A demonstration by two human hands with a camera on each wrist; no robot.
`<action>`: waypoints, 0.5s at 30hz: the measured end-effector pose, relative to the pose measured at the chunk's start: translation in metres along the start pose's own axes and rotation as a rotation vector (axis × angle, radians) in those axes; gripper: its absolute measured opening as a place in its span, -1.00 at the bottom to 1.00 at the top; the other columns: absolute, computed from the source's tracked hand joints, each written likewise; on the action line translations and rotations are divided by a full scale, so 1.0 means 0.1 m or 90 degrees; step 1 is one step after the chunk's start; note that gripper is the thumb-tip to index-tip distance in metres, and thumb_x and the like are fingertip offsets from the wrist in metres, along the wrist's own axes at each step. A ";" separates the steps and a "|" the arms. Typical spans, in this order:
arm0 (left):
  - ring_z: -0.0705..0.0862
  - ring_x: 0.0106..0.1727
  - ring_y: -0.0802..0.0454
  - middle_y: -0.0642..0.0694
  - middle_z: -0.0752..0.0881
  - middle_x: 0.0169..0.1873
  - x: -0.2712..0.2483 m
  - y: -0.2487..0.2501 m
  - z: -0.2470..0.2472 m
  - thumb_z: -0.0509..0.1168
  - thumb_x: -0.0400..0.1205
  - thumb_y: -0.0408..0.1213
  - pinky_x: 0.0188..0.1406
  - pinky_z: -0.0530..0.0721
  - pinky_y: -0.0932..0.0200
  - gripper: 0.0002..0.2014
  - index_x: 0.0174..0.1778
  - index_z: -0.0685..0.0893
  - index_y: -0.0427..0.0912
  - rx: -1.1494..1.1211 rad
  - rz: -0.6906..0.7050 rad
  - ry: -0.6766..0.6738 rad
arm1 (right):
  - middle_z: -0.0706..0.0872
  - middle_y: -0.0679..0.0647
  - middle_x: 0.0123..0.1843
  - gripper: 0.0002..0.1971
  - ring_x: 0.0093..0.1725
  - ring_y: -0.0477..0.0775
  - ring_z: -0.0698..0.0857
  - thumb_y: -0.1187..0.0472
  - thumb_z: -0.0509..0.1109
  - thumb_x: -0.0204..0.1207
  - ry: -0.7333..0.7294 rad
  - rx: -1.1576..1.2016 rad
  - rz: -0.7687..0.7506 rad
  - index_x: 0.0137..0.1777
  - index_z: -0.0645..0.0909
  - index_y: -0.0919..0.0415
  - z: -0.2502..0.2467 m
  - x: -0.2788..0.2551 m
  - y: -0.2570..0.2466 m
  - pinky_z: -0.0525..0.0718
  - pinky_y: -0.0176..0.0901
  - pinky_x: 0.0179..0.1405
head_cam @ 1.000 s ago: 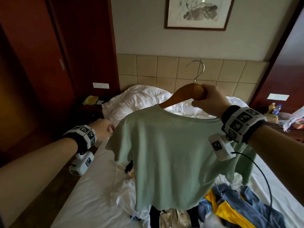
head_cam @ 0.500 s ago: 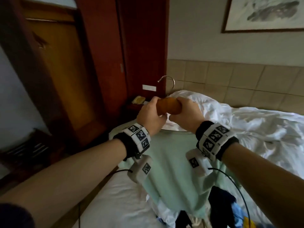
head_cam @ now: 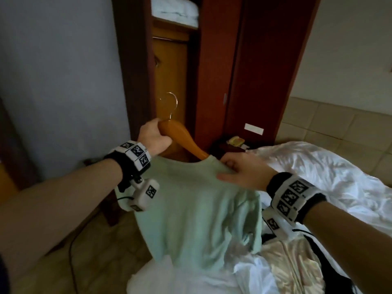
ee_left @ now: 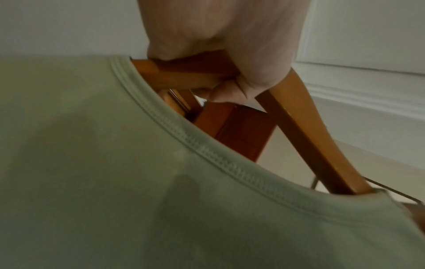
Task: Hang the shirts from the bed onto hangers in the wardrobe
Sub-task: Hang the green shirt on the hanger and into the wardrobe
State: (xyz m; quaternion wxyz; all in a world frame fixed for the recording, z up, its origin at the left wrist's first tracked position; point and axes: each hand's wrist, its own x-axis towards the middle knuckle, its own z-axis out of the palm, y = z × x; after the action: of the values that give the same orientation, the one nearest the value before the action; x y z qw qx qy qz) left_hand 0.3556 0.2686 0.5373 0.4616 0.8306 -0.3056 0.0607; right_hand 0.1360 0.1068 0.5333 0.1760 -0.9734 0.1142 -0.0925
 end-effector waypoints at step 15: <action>0.51 0.39 -0.20 -0.25 0.51 0.36 0.10 -2.73 -3.33 0.49 0.45 -0.32 0.39 0.51 -0.11 -0.33 0.49 0.43 -0.19 0.222 -0.079 0.102 | 0.73 0.08 -0.04 -0.83 -0.11 0.06 0.73 0.10 0.34 0.59 -0.118 0.107 -0.235 0.03 0.60 0.21 1.81 1.96 -3.56 0.70 -0.06 -0.12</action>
State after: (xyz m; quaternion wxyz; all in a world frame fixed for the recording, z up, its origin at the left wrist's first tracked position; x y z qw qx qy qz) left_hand 0.5774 0.6373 0.5301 0.3368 0.9076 -0.2007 0.1501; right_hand 0.4304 0.4395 0.5233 0.2465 -0.9639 -0.0911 -0.0422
